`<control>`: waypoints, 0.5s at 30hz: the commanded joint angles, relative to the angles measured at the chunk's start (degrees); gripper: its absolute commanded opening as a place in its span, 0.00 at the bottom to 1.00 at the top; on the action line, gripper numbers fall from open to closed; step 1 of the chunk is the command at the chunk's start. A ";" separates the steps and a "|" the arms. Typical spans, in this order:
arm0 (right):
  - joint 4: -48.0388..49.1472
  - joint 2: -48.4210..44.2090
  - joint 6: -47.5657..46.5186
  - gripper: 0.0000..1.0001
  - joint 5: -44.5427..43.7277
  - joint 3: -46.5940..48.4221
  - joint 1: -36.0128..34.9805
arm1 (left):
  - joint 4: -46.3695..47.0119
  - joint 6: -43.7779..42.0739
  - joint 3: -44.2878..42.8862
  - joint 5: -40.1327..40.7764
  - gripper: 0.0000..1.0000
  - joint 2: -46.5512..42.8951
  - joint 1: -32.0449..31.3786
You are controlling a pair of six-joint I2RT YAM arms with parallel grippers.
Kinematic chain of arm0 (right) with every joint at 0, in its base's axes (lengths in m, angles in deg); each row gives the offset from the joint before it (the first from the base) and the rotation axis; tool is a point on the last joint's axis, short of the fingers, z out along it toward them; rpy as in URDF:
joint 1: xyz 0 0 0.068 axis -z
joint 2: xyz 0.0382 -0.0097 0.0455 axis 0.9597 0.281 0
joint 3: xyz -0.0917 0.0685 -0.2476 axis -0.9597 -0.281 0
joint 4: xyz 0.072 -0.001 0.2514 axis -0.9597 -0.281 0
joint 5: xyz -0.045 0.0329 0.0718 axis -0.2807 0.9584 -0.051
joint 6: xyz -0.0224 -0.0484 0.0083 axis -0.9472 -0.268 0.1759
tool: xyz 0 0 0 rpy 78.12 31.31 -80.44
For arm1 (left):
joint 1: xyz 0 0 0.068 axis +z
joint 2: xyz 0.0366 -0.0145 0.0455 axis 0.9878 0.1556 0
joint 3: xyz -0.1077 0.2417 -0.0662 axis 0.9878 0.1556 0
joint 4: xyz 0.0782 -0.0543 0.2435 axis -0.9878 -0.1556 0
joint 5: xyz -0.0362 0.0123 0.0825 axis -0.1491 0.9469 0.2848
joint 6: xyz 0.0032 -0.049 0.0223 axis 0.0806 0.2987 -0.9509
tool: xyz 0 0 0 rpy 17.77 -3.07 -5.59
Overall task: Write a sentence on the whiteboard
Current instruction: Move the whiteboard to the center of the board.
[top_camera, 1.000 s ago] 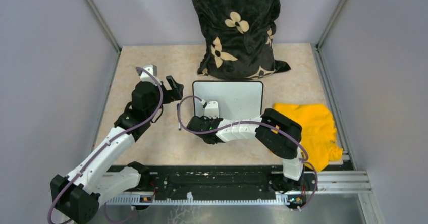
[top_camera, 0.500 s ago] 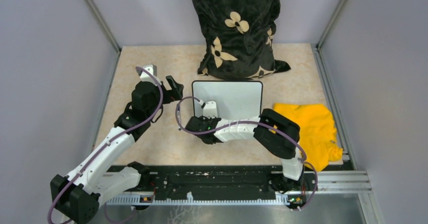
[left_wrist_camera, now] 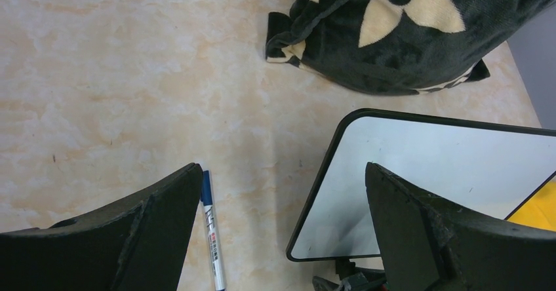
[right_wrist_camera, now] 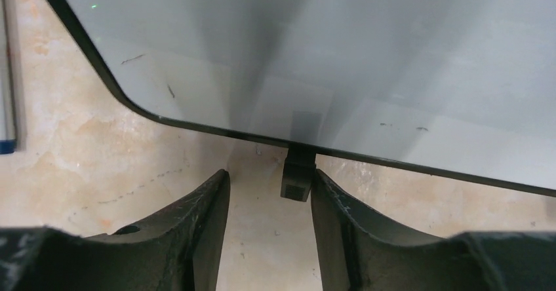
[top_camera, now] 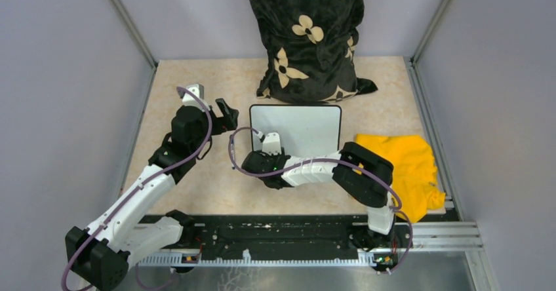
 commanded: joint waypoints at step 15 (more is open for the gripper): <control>17.20 -38.34 -3.08 0.62 -10.21 -32.44 -5.67 | -0.12 -0.72 0.02 3.67 0.99 -1.69 -0.38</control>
